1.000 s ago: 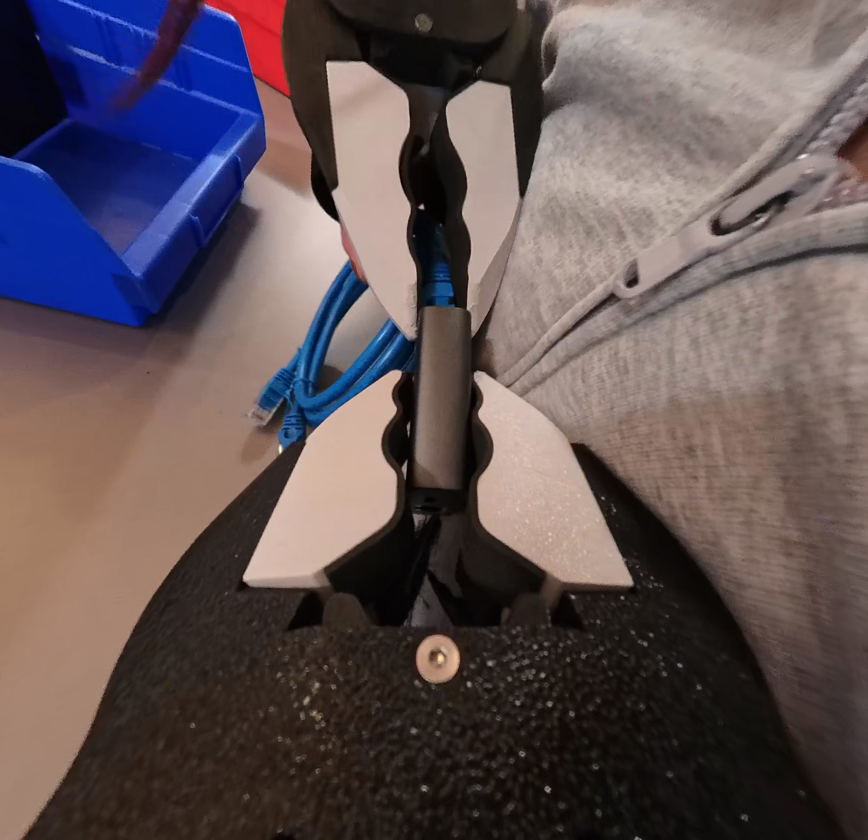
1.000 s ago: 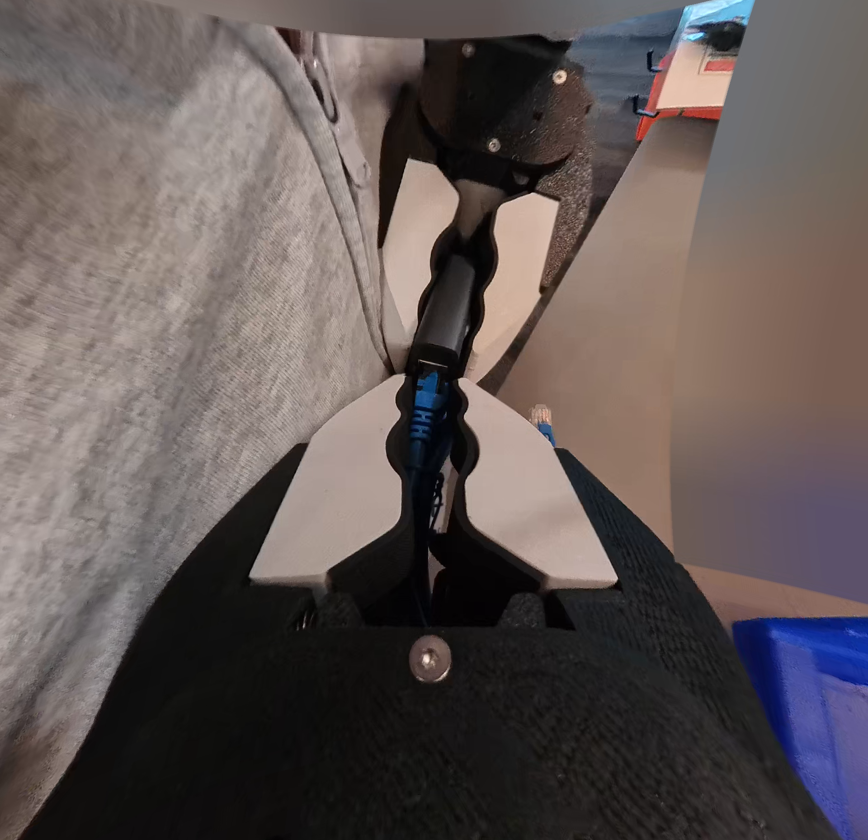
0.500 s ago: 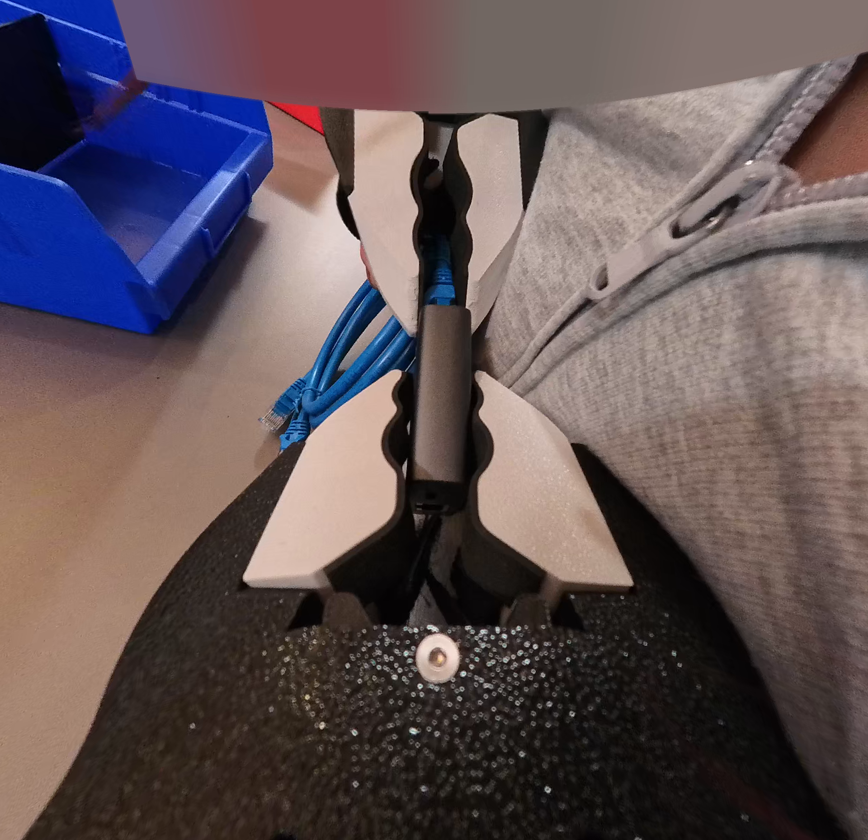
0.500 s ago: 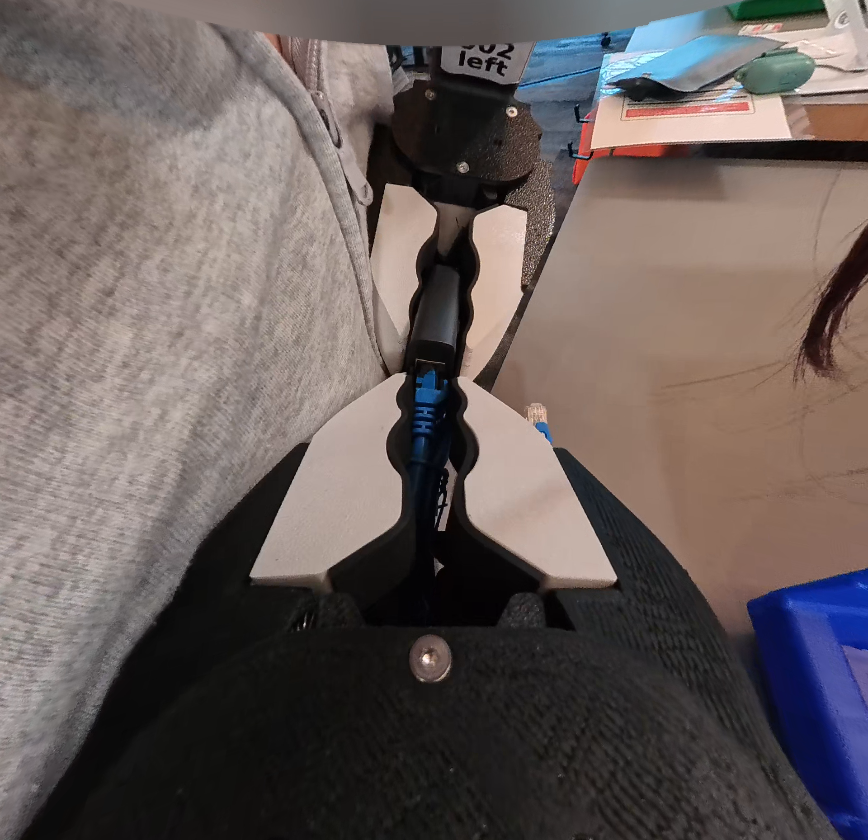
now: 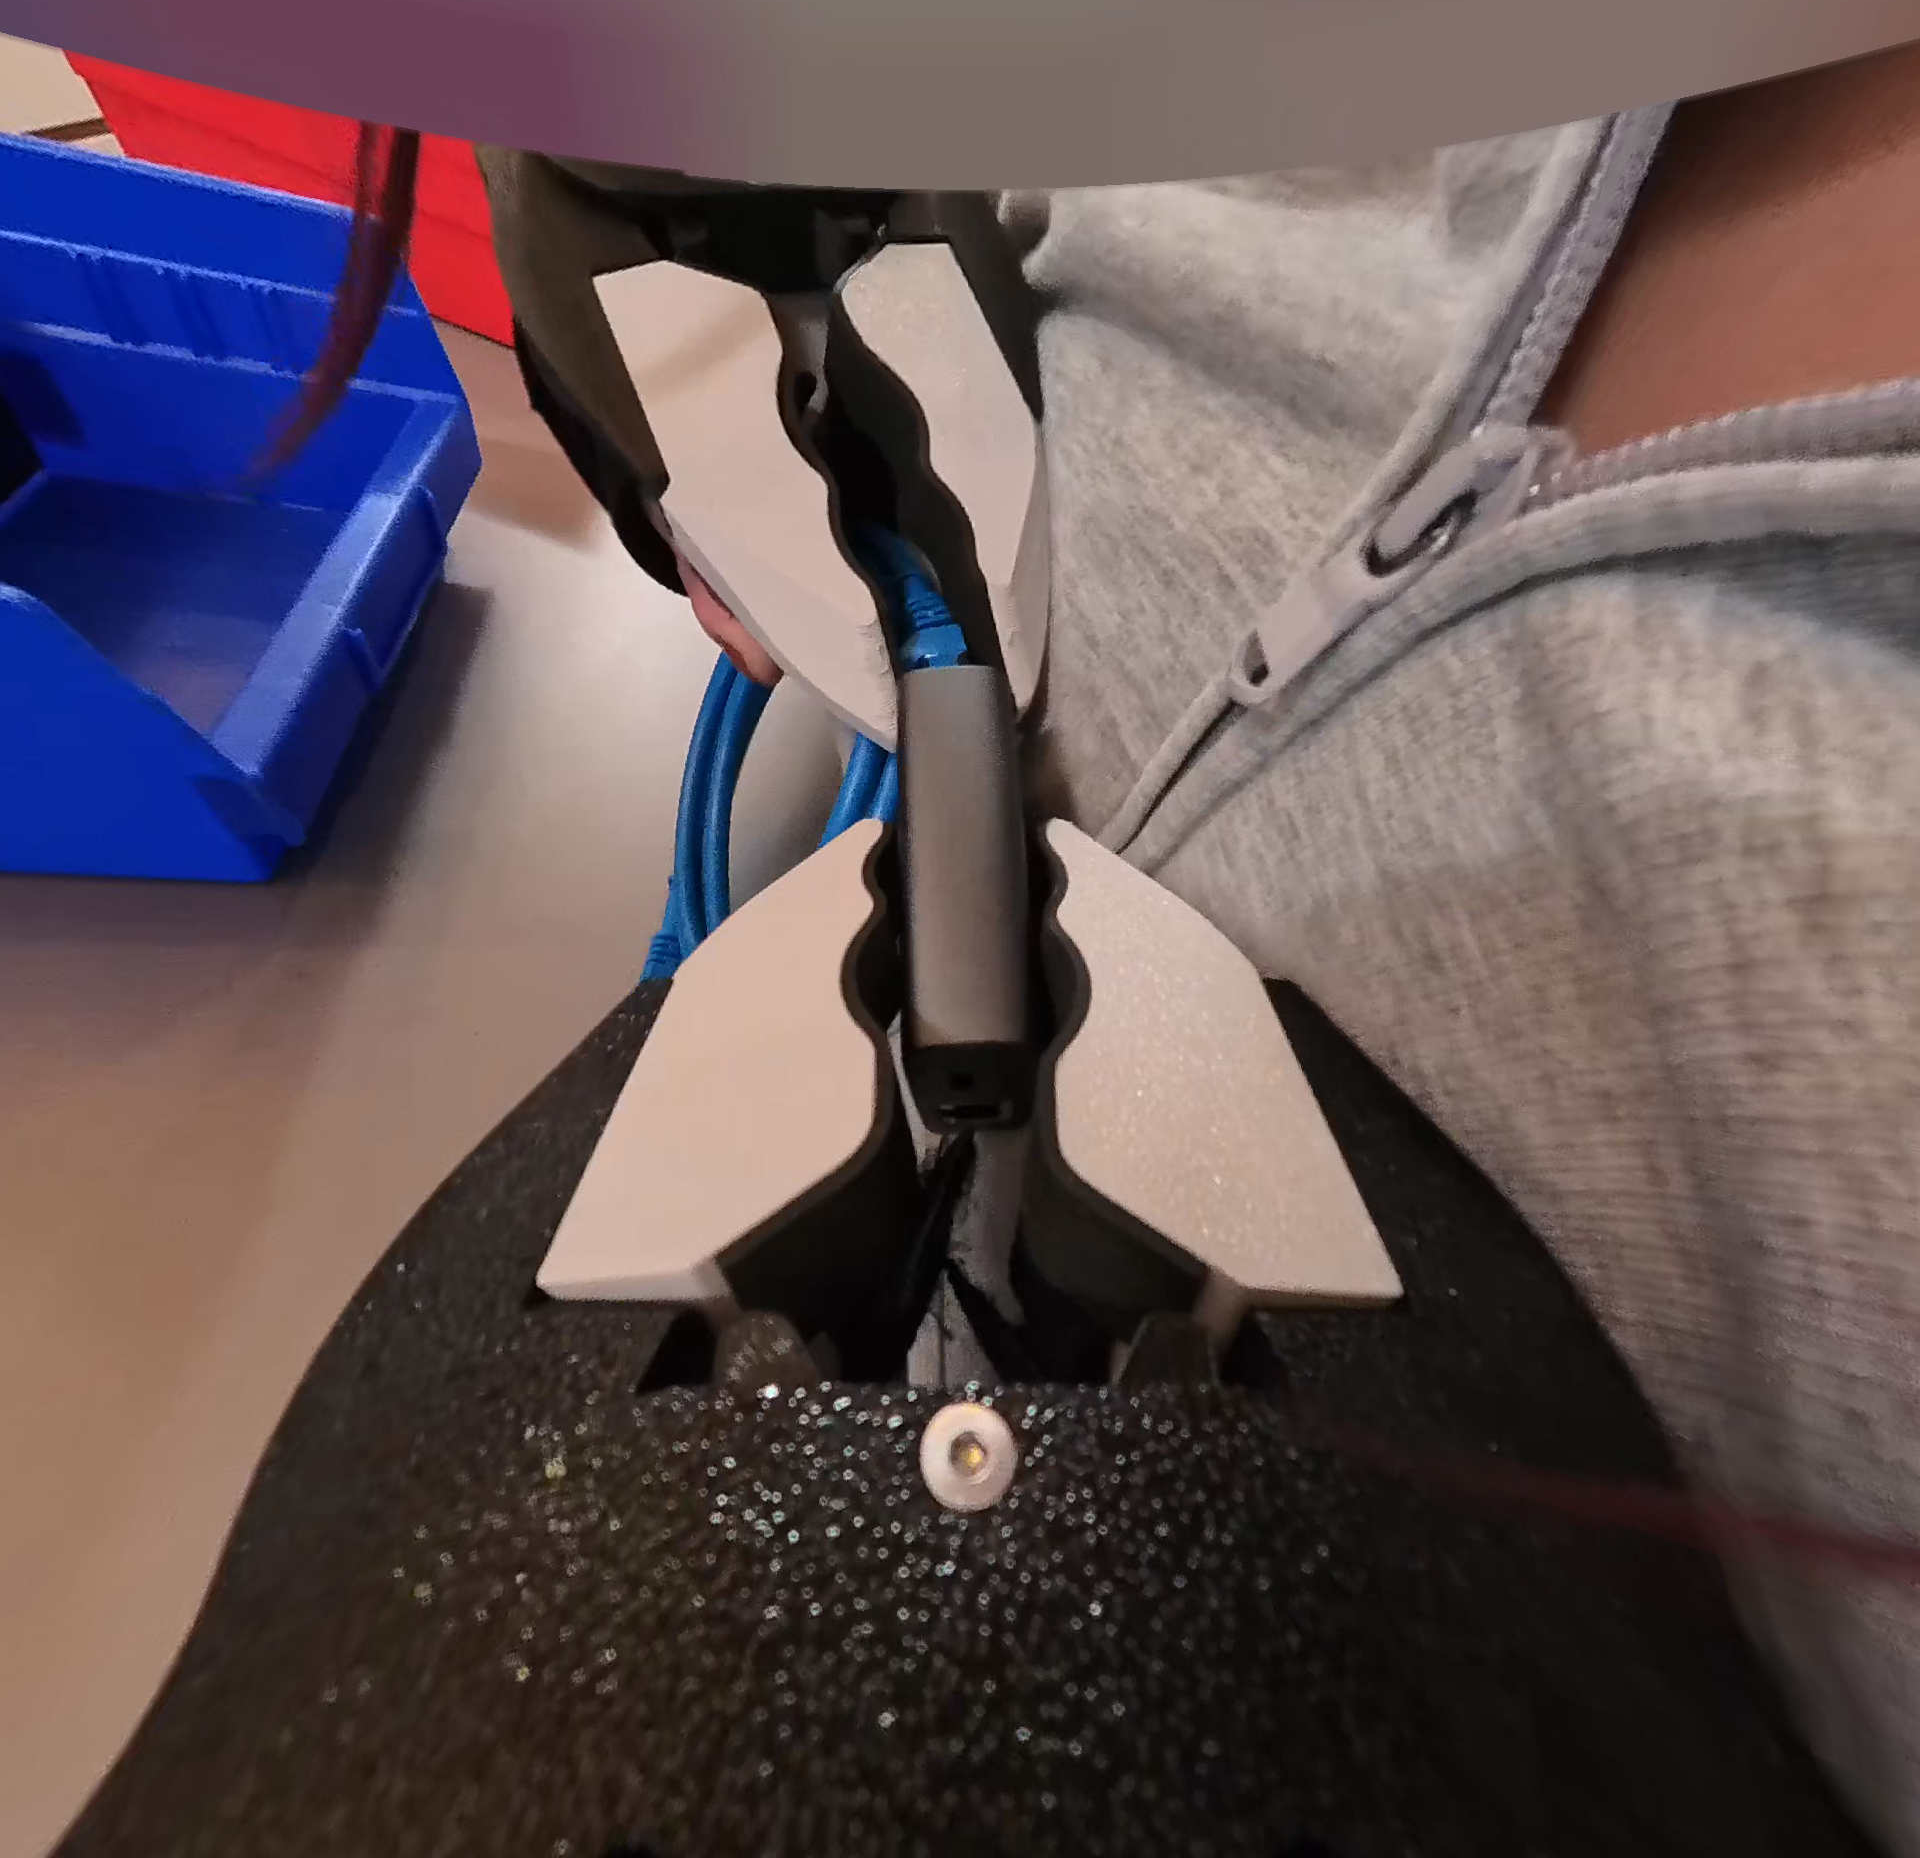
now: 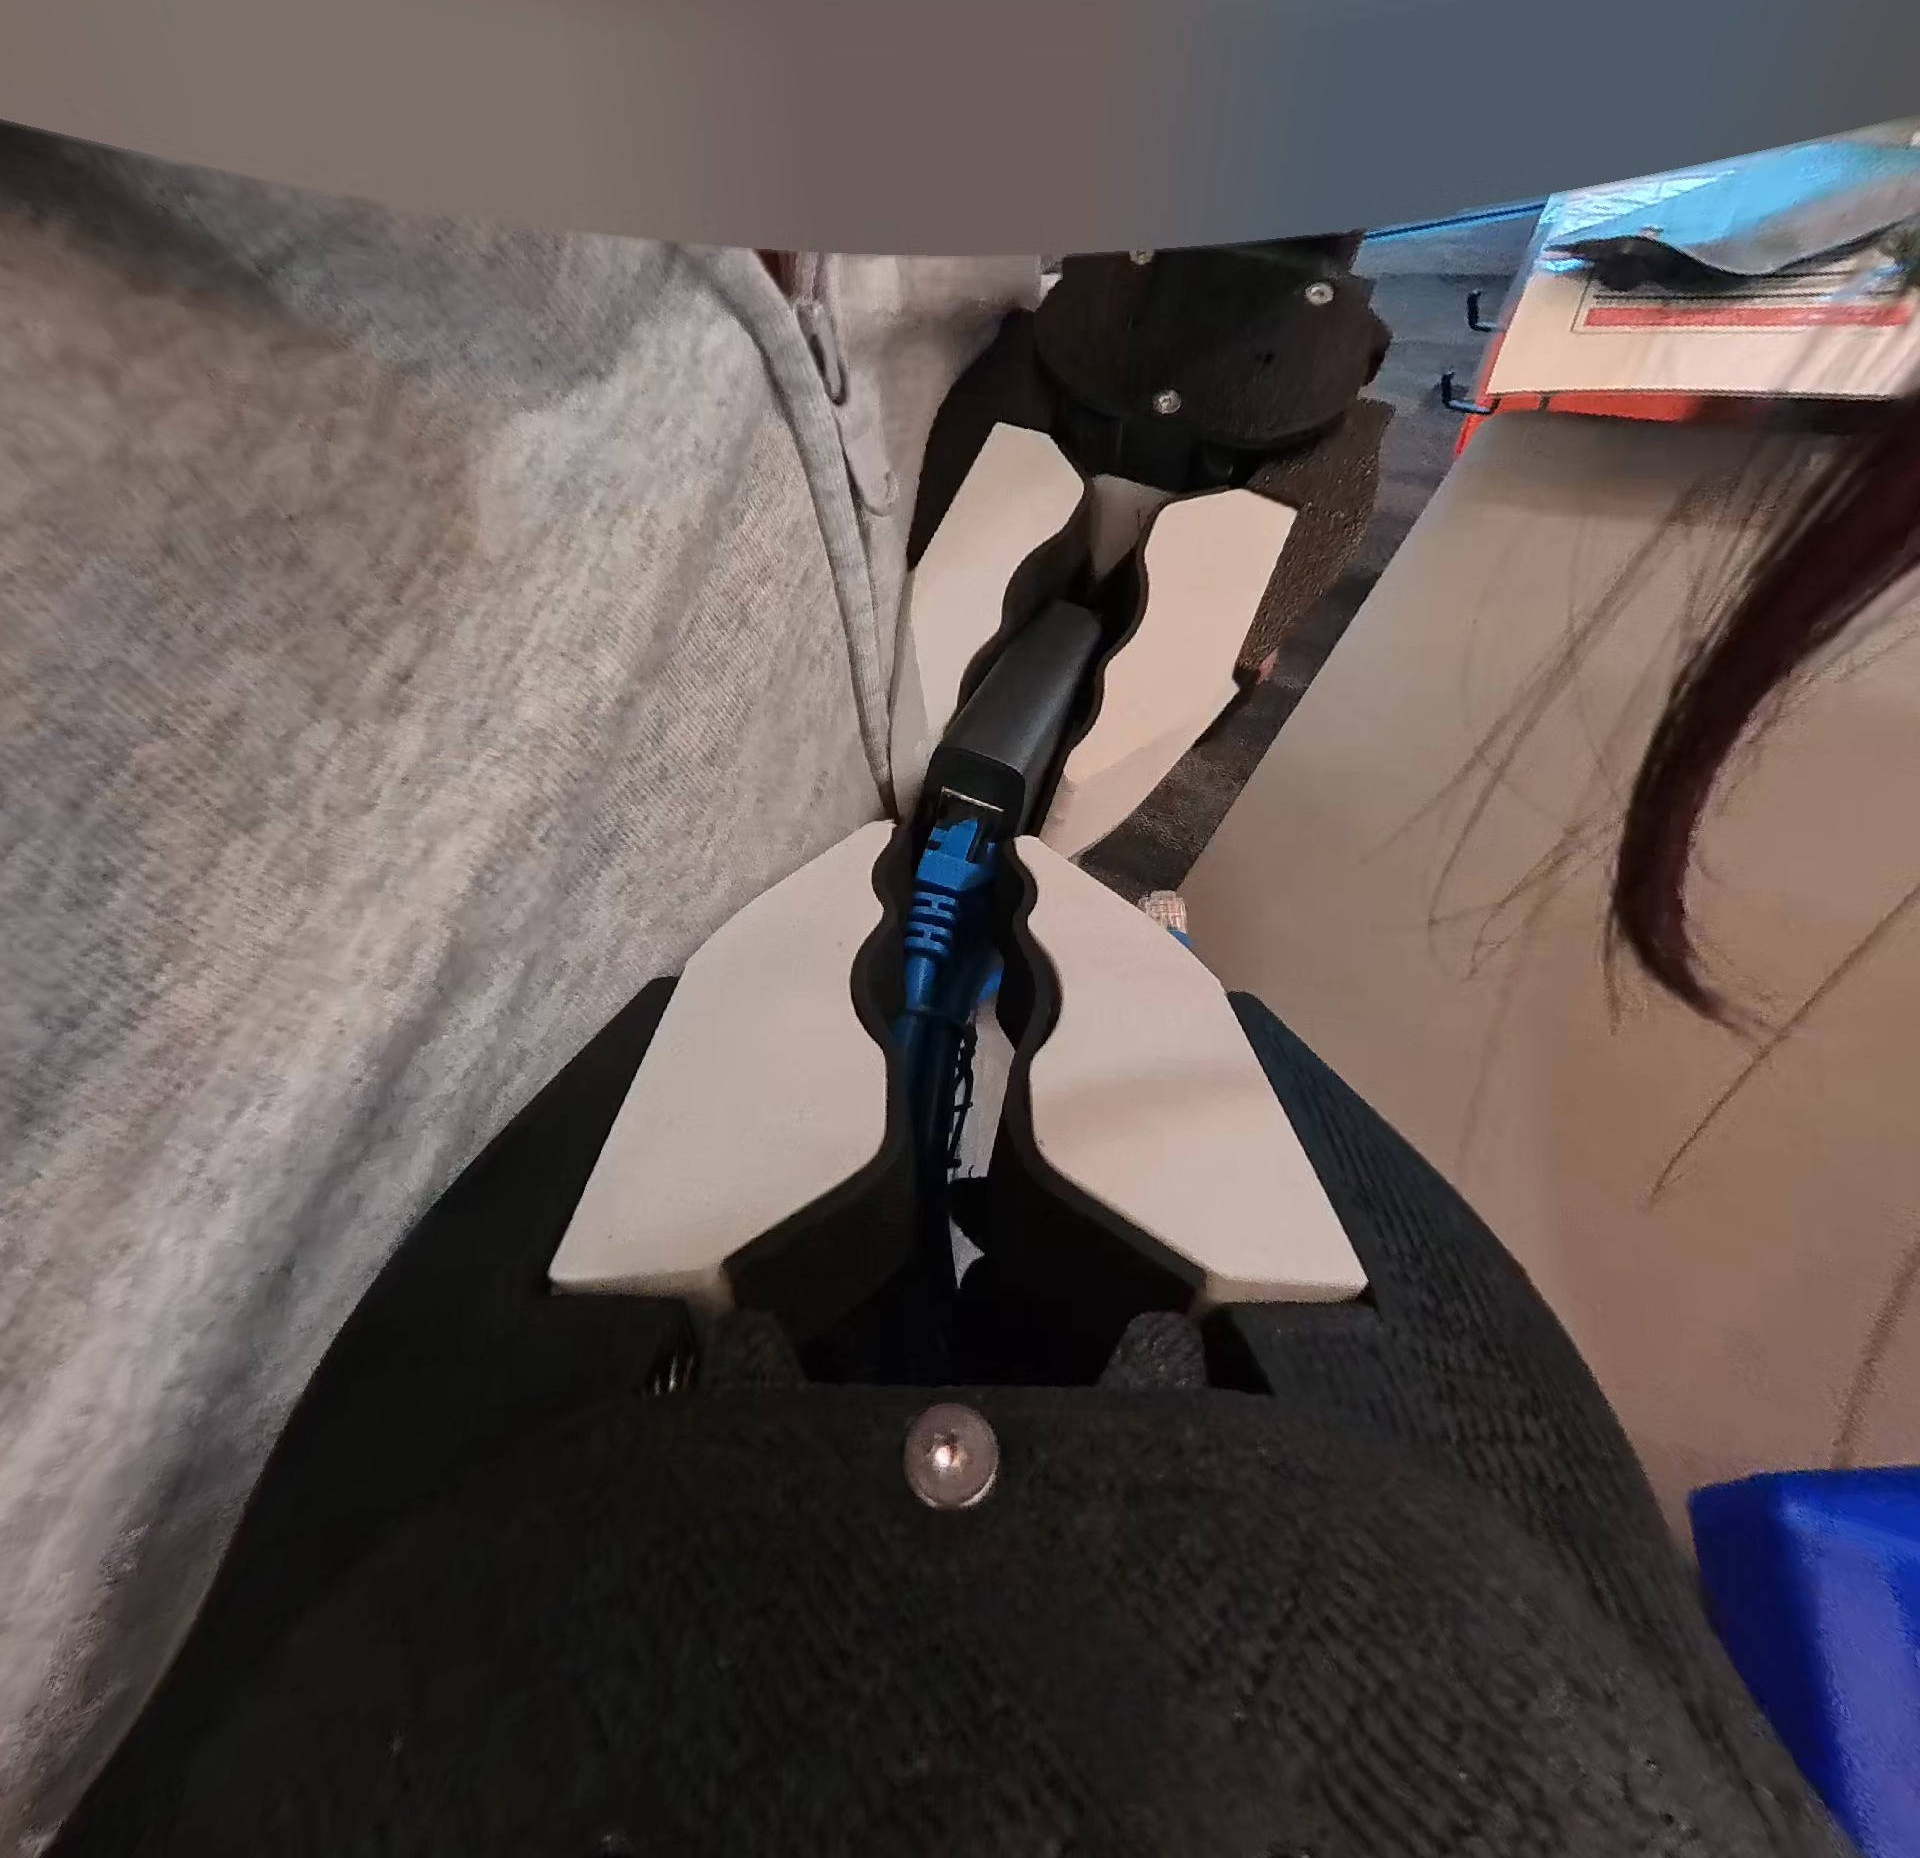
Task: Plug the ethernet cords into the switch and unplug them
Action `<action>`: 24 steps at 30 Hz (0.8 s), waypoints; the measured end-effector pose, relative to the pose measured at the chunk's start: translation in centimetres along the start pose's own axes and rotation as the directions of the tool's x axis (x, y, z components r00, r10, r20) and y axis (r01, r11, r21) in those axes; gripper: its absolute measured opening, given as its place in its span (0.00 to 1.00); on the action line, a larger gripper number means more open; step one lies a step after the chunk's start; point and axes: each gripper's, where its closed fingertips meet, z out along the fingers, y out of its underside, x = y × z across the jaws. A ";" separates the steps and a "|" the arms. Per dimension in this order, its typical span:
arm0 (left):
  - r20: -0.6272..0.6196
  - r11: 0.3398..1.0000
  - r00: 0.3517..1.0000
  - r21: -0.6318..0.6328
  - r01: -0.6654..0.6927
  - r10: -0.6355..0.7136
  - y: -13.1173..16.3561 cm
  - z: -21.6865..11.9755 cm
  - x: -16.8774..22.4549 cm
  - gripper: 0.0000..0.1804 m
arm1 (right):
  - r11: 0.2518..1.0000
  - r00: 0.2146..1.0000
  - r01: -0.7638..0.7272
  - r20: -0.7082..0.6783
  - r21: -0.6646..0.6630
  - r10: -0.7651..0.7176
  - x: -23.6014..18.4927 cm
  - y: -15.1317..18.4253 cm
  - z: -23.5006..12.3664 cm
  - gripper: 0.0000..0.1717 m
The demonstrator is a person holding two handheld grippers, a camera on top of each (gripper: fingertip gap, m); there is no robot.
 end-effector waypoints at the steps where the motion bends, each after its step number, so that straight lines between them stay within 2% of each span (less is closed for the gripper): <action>1: -0.005 1.000 1.000 0.001 -0.003 0.003 -0.1 0.0 0.0 0.12 | 1.000 1.000 0.007 0.005 -0.002 -0.007 0.0 0.0 -0.1 0.08; 6: 0.004 1.000 1.000 0.018 -0.014 0.014 -0.3 0.2 0.1 0.12 | 1.000 1.000 0.020 0.004 0.012 -0.020 -0.1 0.1 -0.3 0.08; 10: 0.063 0.999 0.998 0.024 -0.029 0.027 -0.3 0.2 -0.3 0.12 | 0.999 0.998 0.047 -0.040 0.000 -0.047 0.1 0.3 -0.5 0.08; 18: 0.062 0.998 0.998 0.058 0.027 -0.030 -0.2 0.2 -0.8 0.12 | 0.999 0.997 0.024 -0.072 0.032 -0.022 0.6 0.6 -0.6 0.08; 24: 0.018 0.996 0.999 0.074 0.044 -0.046 -0.1 0.3 -0.7 0.12 | 0.997 1.000 -0.020 -0.016 0.070 0.021 0.5 0.7 -0.7 0.08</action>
